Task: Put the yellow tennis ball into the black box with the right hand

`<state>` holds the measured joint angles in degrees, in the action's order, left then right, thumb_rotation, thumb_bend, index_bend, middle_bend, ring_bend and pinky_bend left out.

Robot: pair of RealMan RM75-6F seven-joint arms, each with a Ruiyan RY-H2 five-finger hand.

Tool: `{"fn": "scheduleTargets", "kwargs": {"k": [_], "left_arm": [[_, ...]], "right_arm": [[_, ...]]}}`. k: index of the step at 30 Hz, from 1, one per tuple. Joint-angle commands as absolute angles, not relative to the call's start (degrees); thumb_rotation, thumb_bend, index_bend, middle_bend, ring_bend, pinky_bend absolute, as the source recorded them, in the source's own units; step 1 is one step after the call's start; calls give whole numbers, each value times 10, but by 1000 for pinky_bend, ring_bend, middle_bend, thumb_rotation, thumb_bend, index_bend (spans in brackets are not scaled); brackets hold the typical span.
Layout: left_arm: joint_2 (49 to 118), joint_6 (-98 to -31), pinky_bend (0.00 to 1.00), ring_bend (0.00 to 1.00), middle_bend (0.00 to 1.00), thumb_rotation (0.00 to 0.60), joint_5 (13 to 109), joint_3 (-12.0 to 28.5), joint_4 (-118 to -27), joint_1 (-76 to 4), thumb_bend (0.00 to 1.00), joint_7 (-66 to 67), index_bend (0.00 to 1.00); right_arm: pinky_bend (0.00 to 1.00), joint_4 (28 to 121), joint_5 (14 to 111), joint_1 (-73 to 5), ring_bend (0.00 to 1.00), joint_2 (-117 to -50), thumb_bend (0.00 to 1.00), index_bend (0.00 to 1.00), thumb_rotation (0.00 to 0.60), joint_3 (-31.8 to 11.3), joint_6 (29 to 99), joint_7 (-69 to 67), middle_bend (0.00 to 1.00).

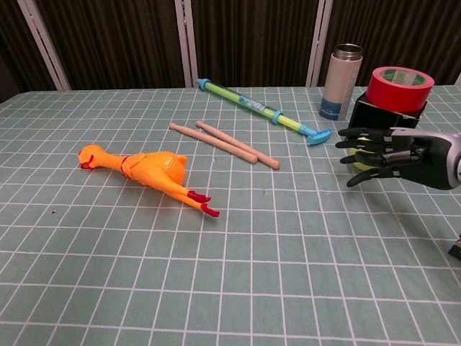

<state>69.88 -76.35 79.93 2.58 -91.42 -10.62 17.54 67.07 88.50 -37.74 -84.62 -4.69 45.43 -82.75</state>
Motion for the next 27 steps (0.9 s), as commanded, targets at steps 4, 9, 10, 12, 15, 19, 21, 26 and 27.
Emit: {"fn": "scheduleTargets", "kwargs": {"k": [4,9,10,12,15,19,21,26,27], "left_arm": [[704,-759,0,0,0,600,793,27,-915,-111,182,188,0],[707,-758,0,0,0,600,789,27,-916,-113,183,197,0],[707,-758,0,0,0,600,789,27,-916,-113,183,198,0],[710,-758,0,0,0,600,786,26,-916,-113,183,204,0],[714,-753,0,0,0,600,779,28,-916,-116,184,213,0],[720,-744,0,0,0,600,769,30,-917,-123,184,226,0],[721,-741,0,0,0,600,766,31,-917,-125,184,229,0],[724,-729,0,0,0,600,760,30,-917,-133,184,234,0],[725,-727,0,0,0,600,759,31,-917,-134,184,235,0]], "right_arm": [[307,646,894,-388,111,-837,587,0,600,-31,447,-837,58],[275,624,913,-401,111,-830,587,0,600,-12,438,-851,58],[270,618,918,-404,112,-829,587,0,600,-6,436,-855,58],[258,604,931,-413,121,-824,587,0,600,7,431,-868,58],[240,583,944,-421,135,-822,587,10,600,22,431,-881,63],[197,554,963,-434,158,-817,587,50,600,45,430,-897,89],[163,543,972,-440,159,-815,587,65,600,55,432,-899,98],[145,527,976,-444,159,-812,586,70,600,68,446,-902,100],[145,525,974,-443,158,-812,587,70,600,68,449,-904,100]]}}
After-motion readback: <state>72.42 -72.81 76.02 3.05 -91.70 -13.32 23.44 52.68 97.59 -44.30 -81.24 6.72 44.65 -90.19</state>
